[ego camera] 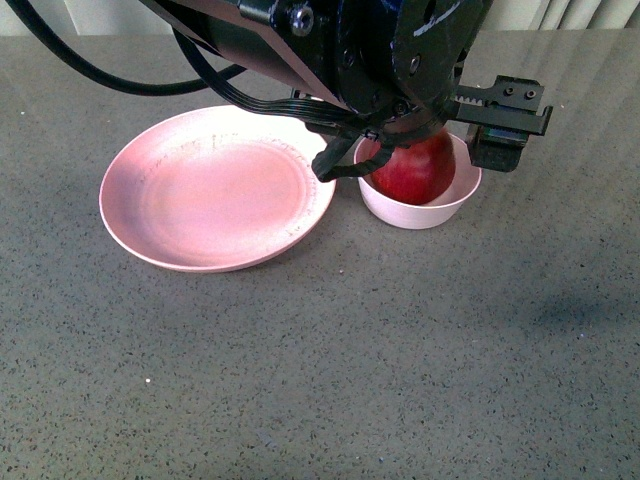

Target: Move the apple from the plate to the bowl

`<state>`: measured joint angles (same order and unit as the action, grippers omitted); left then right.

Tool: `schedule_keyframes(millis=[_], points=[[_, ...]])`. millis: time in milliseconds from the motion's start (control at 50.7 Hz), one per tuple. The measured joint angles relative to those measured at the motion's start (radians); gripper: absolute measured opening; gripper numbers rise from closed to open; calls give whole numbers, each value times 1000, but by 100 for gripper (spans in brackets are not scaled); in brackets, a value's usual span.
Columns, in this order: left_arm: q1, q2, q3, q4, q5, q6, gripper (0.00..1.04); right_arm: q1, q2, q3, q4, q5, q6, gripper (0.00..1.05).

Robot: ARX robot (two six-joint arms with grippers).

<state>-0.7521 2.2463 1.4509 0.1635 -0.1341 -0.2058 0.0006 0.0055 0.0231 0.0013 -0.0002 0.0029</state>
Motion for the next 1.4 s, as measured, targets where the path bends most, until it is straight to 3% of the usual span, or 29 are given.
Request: schedule_keyframes(millis=[394, 868, 907, 966, 1045, 1104, 1223, 1361, 1400], points=[[39, -65, -78, 43, 19, -74, 96, 0, 0, 0, 0, 0, 0, 96], [286, -345, -380, 143, 28, -158, 96, 0, 0, 0, 0, 0, 0, 96], [298, -351, -441, 270, -60, -110, 91, 0, 0, 0, 0, 0, 0, 96], [324, -365, -591, 612, -215, 12, 79, 0, 0, 0, 0, 0, 0, 96], [368, -419, -760, 874, -230, 109, 64, 0, 0, 0, 0, 0, 0, 96], [407, -502, -868, 984, -203, 149, 52, 0, 0, 0, 0, 0, 0, 96], [476, -654, -1034, 1015, -141, 181, 25, 0, 0, 0, 0, 0, 0, 96], [525, -763, -1151, 1008, -83, 187, 1, 0, 0, 0, 0, 0, 0, 96], [541, -808, -1182, 998, -66, 192, 2, 0, 0, 0, 0, 0, 0, 96]])
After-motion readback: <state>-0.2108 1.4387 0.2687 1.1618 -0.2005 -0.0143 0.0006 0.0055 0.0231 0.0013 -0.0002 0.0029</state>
